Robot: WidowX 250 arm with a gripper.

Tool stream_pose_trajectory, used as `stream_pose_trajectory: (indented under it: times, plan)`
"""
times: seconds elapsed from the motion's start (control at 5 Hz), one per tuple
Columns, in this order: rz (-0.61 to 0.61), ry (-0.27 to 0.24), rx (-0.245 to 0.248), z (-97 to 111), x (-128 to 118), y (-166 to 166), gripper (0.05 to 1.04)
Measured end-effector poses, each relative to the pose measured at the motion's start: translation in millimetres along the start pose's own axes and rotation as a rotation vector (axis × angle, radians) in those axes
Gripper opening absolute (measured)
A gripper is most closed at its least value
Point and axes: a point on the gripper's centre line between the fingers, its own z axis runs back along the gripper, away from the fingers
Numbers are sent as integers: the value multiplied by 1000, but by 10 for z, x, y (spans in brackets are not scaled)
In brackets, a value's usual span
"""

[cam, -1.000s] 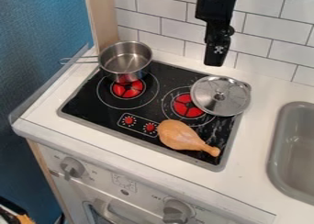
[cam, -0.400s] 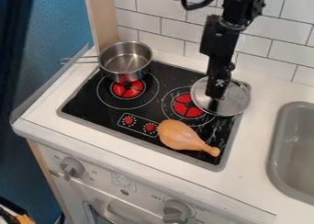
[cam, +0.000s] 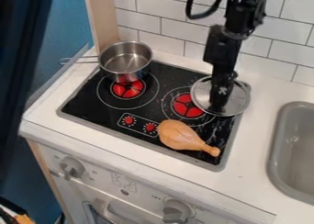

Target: Cover the silver pot with the silver lid

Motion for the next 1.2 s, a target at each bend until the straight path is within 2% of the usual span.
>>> stream_pose_trajectory:
  times: [0.2,0.4,0.6,0.8,1.0,1.2]
  plan:
    - [13,9,4,-33,8,-58,999]
    - [29,8,-12,-40,10,-81,949]
    - [36,-10,-33,-73,2,-69,668]
    - [58,-3,-45,-71,14,-34,402]
    - [45,4,-64,-67,-4,27,283]
    - [27,11,-62,-63,-38,69,283]
